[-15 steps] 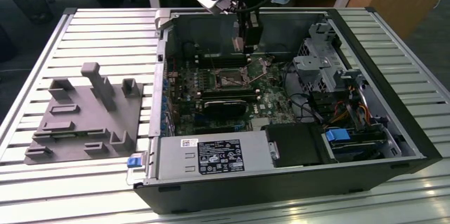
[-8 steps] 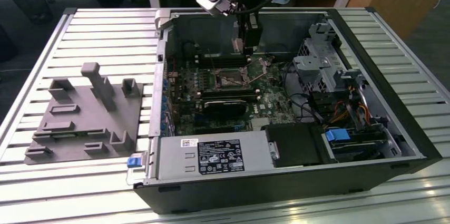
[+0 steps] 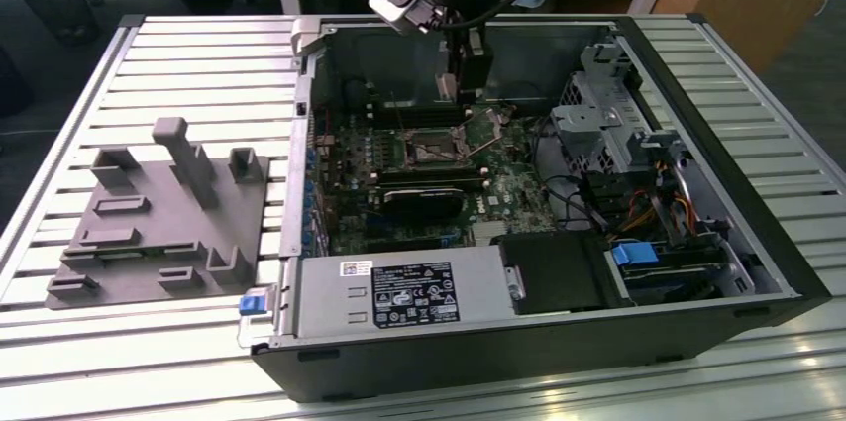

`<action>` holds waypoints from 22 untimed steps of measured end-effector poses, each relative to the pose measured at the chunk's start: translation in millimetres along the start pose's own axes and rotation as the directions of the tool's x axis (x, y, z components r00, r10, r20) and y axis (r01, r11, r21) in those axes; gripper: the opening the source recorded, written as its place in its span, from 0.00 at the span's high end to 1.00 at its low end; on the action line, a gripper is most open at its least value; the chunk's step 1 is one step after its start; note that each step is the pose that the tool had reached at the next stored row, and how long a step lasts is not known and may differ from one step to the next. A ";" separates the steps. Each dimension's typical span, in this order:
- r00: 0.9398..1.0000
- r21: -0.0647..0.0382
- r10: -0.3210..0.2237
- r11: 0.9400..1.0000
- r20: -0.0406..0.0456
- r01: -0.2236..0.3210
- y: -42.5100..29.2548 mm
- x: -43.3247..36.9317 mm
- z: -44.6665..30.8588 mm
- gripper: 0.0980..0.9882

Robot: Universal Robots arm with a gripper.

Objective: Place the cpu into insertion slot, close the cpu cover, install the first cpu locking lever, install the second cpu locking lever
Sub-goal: 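Place the cpu into insertion slot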

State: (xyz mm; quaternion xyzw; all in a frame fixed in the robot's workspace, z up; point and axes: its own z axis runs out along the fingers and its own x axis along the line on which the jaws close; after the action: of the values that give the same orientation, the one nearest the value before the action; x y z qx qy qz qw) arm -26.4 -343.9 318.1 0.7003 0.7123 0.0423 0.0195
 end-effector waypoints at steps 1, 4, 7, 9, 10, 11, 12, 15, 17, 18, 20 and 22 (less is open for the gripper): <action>1.000 0.000 0.000 1.000 0.000 0.000 0.0 0.0 0.5 0.50; 1.000 0.000 0.000 1.000 0.000 0.000 -0.2 -0.1 2.1 0.50; 1.000 0.000 0.000 1.000 0.000 0.000 -0.5 -0.1 4.2 0.50; 1.000 0.000 -0.002 1.000 0.000 0.002 -0.8 -0.1 5.6 0.50; 1.000 0.000 -0.002 1.000 0.000 0.002 -0.8 -0.1 6.2 0.50; 1.000 0.000 -0.002 1.000 0.000 0.002 -1.0 -0.1 6.8 0.50; 1.000 0.000 -0.002 1.000 0.000 0.002 -1.1 -0.1 7.3 0.50; 1.000 0.000 -0.003 1.000 0.000 0.003 -1.4 -0.2 8.6 0.50; 1.000 0.000 -0.003 1.000 0.000 0.003 -1.6 -0.1 9.4 0.50; 1.000 0.000 -0.003 1.000 0.000 0.003 -1.8 -0.1 9.8 0.50; 1.000 0.000 -0.003 1.000 0.000 0.003 -2.1 -0.1 10.8 0.50; 1.000 0.000 -0.003 1.000 0.000 0.003 -2.3 -0.1 11.7 0.50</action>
State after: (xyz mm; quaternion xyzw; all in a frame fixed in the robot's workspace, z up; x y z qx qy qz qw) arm -27.7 -343.7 306.3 0.6993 0.7133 0.0424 0.0194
